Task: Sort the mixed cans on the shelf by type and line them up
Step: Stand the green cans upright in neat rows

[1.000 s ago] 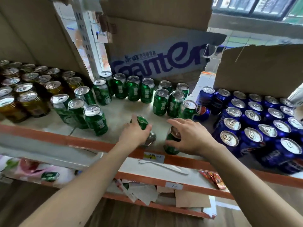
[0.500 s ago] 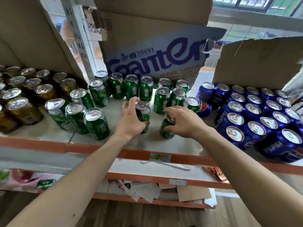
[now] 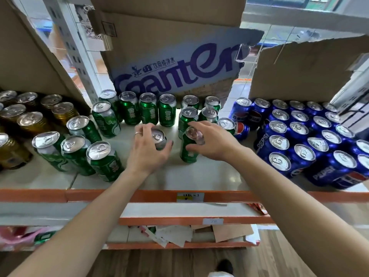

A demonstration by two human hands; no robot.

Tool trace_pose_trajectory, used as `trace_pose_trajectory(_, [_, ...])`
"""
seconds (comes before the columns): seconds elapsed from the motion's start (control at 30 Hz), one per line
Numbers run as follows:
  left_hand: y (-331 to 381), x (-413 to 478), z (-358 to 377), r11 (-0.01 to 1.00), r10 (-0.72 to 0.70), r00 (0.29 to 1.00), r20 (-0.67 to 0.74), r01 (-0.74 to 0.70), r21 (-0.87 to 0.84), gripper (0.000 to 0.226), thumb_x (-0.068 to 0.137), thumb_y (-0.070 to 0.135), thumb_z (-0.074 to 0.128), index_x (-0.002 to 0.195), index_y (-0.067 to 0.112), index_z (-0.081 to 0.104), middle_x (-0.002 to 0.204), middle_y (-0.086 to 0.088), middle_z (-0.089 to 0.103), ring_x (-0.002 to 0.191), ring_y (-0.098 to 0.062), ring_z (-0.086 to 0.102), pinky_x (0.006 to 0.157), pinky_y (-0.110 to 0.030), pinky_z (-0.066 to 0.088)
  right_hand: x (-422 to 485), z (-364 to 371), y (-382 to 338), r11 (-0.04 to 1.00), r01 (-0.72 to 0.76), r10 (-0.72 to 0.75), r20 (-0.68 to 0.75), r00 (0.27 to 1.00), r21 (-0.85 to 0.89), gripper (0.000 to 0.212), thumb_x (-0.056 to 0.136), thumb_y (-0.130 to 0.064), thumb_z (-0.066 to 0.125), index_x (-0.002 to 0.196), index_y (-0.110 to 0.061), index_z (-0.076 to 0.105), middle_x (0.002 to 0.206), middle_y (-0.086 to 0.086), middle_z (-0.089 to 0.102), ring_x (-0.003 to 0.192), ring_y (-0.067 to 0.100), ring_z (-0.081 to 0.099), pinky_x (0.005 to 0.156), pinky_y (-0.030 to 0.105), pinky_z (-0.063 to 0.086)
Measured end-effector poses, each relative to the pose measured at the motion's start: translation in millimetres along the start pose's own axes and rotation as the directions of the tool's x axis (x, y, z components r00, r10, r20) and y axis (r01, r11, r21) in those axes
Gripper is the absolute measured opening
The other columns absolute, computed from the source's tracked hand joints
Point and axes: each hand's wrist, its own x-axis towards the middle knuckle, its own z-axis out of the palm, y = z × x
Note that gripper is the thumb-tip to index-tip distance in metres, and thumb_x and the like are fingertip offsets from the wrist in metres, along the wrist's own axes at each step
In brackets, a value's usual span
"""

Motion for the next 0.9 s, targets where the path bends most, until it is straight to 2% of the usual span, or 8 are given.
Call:
trace_pose_trajectory(0.1, [25,10,2,0.984,0.153,0.981,-0.120,-0.139,0.111,0.067,0.083,0.046,0.066,0.134,0.007,0.046,0.134,-0.013,0.046,0.122,-0.032,0.046,0.107,-0.044,0.037,-18,-24,31,0.998,-0.046,0.050,-0.124,0.991,0.037,0.064,0.090,-0.050,0.061,0.147,-0.028,0.041,0.146,-0.003,0.048,0.132,0.021,0.045,0.102,0.040,0.043])
trace_pose_trajectory(0.17, [47,17,7,0.962,0.246,0.958,-0.149,-0.222,0.158,0.066,0.081,0.048,0.060,0.133,0.010,0.048,0.135,-0.011,0.048,0.124,-0.031,0.045,0.109,-0.046,0.036,-24,-40,60,0.994,-0.102,0.106,-0.161,0.981,0.032,0.055,0.089,-0.044,0.065,0.139,-0.024,0.052,0.137,0.001,0.057,0.126,0.022,0.049,0.101,0.041,0.044])
trace_pose_trajectory(0.3, [94,29,24,0.925,0.355,0.927,-0.123,-0.329,0.192,0.064,0.081,0.049,0.055,0.133,0.012,0.051,0.135,-0.009,0.049,0.123,-0.031,0.047,0.107,-0.048,0.038,-14,-61,108,0.972,-0.232,0.230,-0.072,0.971,-0.024,0.043,0.085,-0.040,0.070,0.122,-0.019,0.066,0.120,0.005,0.067,0.112,0.026,0.058,0.092,0.043,0.050])
trace_pose_trajectory(0.47, [129,45,60,0.881,0.352,0.935,0.045,-0.347,0.322,0.069,0.081,0.058,0.047,0.140,0.022,0.047,0.137,-0.007,0.048,0.121,-0.032,0.050,0.106,-0.049,0.038,17,-54,141,0.952,-0.261,0.280,0.110,0.954,-0.161,0.040,0.080,-0.042,0.070,0.111,-0.017,0.064,0.109,0.008,0.067,0.097,0.029,0.063,0.082,0.042,0.054])
trace_pose_trajectory(0.6, [137,56,88,0.812,0.315,0.928,0.200,-0.372,0.450,0.071,0.085,0.065,0.050,0.146,0.030,0.039,0.144,-0.004,0.044,0.129,-0.029,0.043,0.111,-0.052,0.029,29,-38,154,0.928,-0.213,0.272,0.168,0.948,-0.305,0.041,0.083,-0.031,0.068,0.120,-0.018,0.056,0.119,0.006,0.061,0.110,0.030,0.060,0.079,0.037,0.044])
trace_pose_trajectory(0.7, [132,57,104,0.802,0.238,0.929,0.283,-0.353,0.482,0.080,0.084,0.072,0.050,0.149,0.029,0.034,0.152,-0.001,0.035,0.139,-0.027,0.030,0.114,-0.053,0.022,38,-28,155,0.920,-0.158,0.231,0.167,0.959,-0.359,0.040,0.088,-0.029,0.063,0.125,-0.016,0.055,0.126,0.009,0.056,0.115,0.031,0.058,0.089,0.040,0.044])
trace_pose_trajectory(0.83, [132,60,108,0.854,0.207,0.941,0.267,-0.307,0.419,0.078,0.081,0.068,0.061,0.145,0.025,0.045,0.151,0.000,0.033,0.139,-0.027,0.025,0.115,-0.049,0.018,42,-21,153,0.927,-0.128,0.211,0.206,0.956,-0.352,0.057,0.089,-0.041,0.063,0.134,-0.011,0.048,0.134,0.015,0.050,0.121,0.035,0.053,0.094,0.042,0.045])
trace_pose_trajectory(0.9, [131,62,105,0.876,0.212,0.944,0.252,-0.298,0.379,0.073,0.080,0.063,0.066,0.140,0.025,0.050,0.150,0.001,0.036,0.138,-0.026,0.027,0.114,-0.044,0.020,40,-21,152,0.929,-0.070,0.154,0.209,0.966,-0.362,0.054,0.087,-0.043,0.063,0.129,-0.011,0.052,0.130,0.011,0.056,0.118,0.033,0.057,0.089,0.041,0.046])
